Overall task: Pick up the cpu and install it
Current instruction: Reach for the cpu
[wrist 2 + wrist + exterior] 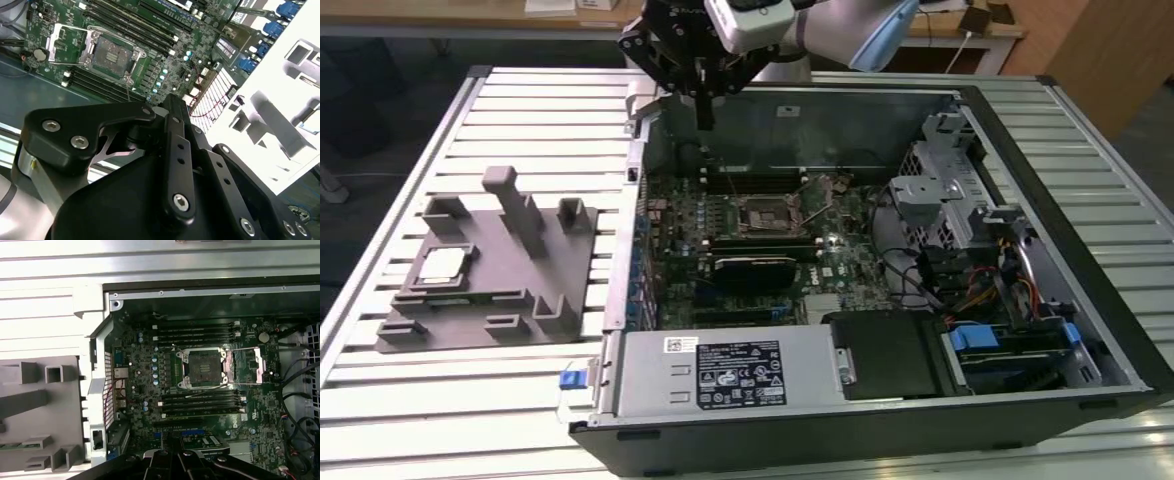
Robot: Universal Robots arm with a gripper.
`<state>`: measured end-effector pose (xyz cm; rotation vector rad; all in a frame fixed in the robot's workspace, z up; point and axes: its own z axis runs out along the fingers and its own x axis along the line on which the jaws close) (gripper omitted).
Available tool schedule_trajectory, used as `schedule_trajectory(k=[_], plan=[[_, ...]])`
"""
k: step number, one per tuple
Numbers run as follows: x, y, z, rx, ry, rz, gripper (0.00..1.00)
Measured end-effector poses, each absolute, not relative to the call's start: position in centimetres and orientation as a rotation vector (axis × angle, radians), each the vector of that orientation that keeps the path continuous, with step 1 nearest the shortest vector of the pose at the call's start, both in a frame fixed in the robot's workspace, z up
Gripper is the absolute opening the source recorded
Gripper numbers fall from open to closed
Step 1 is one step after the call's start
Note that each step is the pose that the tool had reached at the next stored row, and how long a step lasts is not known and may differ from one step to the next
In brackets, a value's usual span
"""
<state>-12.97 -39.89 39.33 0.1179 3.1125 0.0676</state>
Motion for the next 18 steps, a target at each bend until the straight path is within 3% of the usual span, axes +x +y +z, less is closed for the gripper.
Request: schedule_trajectory(k=[18], plan=[[-15.3,-39.9,39.3,0.118,3.111,0.068,0.11]])
